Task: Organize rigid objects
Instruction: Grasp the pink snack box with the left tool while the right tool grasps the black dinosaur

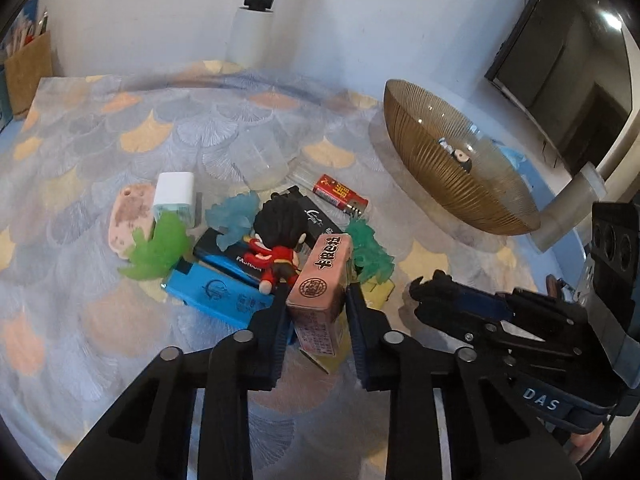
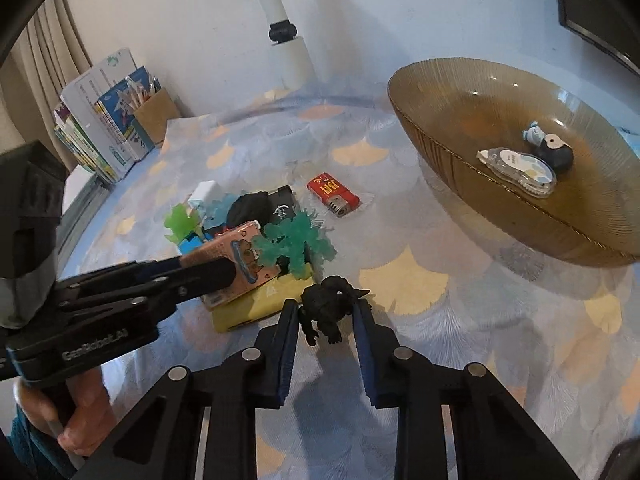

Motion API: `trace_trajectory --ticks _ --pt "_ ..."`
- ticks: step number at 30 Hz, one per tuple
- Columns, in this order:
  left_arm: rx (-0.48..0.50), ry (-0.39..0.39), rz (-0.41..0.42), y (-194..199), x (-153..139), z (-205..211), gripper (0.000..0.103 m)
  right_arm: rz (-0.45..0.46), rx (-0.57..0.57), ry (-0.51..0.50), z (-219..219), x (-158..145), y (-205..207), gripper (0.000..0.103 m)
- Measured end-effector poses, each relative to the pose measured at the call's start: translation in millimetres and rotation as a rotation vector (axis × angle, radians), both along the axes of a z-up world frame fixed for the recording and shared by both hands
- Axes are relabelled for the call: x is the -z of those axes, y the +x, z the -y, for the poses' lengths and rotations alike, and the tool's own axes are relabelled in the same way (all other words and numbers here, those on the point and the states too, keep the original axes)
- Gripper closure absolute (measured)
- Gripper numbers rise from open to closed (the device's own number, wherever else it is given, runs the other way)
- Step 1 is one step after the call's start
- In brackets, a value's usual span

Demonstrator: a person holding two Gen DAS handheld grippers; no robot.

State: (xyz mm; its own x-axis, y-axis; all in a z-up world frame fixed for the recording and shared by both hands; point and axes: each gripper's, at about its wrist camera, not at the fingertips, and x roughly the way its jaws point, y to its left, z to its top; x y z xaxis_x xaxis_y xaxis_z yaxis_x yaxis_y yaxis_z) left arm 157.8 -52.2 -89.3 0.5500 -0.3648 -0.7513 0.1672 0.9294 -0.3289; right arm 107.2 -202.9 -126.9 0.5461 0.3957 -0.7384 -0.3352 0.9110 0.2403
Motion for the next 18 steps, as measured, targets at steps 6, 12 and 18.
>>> trace_trajectory --ticks 6,12,18 --pt "-0.05 -0.047 0.031 -36 -13 -17 0.088 0.044 -0.008 0.031 5 -22 -29 0.076" --pt "-0.116 -0.084 -0.045 -76 6 -59 0.082 0.029 -0.034 0.033 1 -25 -51 0.076" --pt "-0.105 0.118 -0.012 -82 4 -63 0.054 -0.048 -0.02 -0.032 -3 -10 -49 0.076"
